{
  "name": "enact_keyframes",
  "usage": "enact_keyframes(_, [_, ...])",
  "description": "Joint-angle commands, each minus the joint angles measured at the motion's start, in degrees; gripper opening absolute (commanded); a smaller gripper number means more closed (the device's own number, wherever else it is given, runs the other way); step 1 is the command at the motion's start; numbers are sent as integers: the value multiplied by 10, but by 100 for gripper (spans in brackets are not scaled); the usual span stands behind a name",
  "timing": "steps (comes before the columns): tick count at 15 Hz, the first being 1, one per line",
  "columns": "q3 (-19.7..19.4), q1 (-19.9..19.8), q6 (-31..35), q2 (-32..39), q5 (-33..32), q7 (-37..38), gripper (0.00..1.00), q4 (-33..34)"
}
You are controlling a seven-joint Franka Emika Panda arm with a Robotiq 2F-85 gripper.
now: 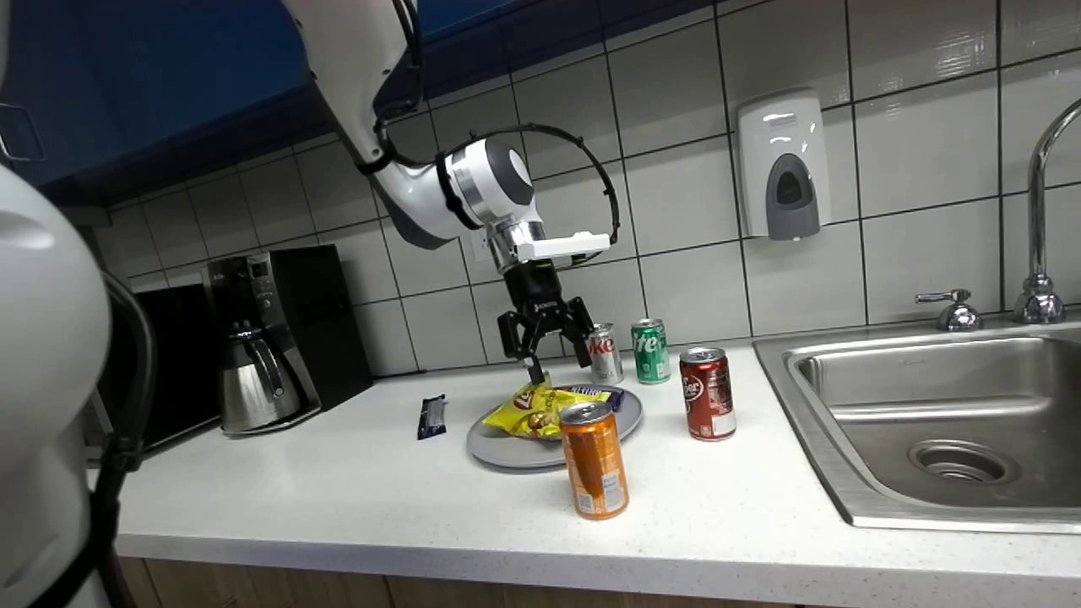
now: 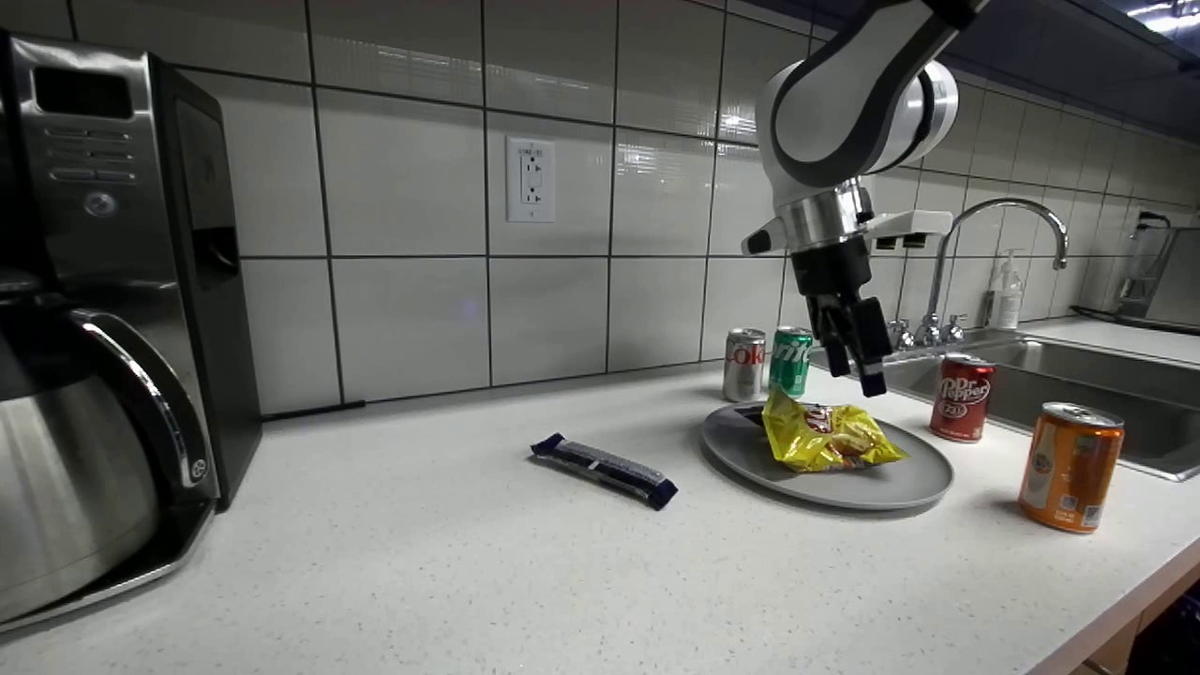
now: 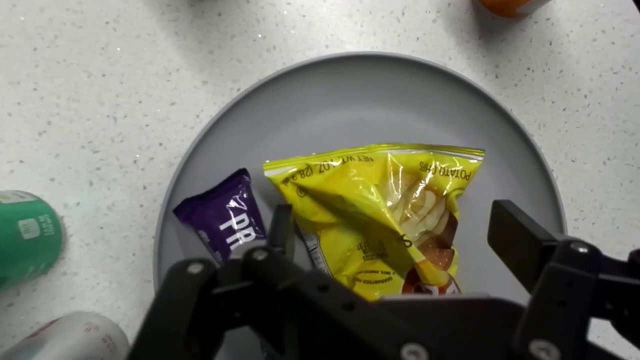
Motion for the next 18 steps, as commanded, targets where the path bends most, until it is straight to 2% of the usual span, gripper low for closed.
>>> enact_keyframes(1, [14, -1, 11, -7, -18, -1, 100, -7])
enact_keyframes(7, [30, 4, 31, -6, -11, -9, 100, -17])
enact_keyframes(18, [28, -1, 108, -11, -9, 0, 100, -52])
